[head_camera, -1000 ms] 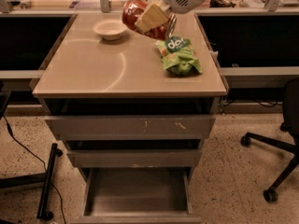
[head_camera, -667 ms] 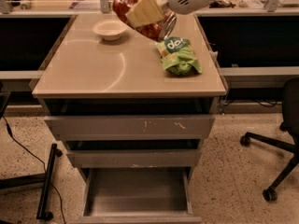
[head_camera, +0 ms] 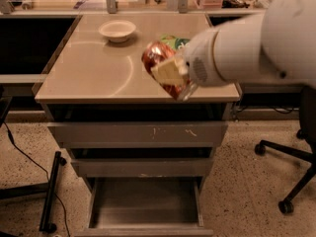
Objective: Place coke can into bottom drawer
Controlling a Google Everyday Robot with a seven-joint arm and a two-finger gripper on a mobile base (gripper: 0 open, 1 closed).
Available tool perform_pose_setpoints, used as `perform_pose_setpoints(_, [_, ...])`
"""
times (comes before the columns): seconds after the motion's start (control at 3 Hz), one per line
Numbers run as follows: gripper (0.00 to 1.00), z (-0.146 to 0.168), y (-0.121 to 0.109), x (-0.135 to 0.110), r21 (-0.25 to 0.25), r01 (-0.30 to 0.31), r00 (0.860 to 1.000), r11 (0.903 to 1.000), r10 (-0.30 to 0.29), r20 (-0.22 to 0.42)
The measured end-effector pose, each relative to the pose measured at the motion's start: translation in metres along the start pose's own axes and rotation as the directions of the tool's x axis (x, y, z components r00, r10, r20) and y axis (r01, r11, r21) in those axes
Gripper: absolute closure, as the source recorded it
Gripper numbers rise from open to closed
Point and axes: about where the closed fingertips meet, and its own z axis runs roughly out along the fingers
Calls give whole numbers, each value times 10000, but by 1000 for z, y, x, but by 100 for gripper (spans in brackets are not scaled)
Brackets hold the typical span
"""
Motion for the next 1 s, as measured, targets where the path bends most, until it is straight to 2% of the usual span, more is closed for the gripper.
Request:
perform_pose_setpoints(0.33, [100, 29, 15, 99, -35, -1048, 9852, 9945, 1033, -1366])
perform_pose_setpoints(0.67, [100, 26, 19, 94, -79, -929, 9886, 9956, 913, -1201])
perform_pose_setpoints(1.0, [100, 44, 26, 136, -262, -2358, 9640, 9714, 2304, -1328])
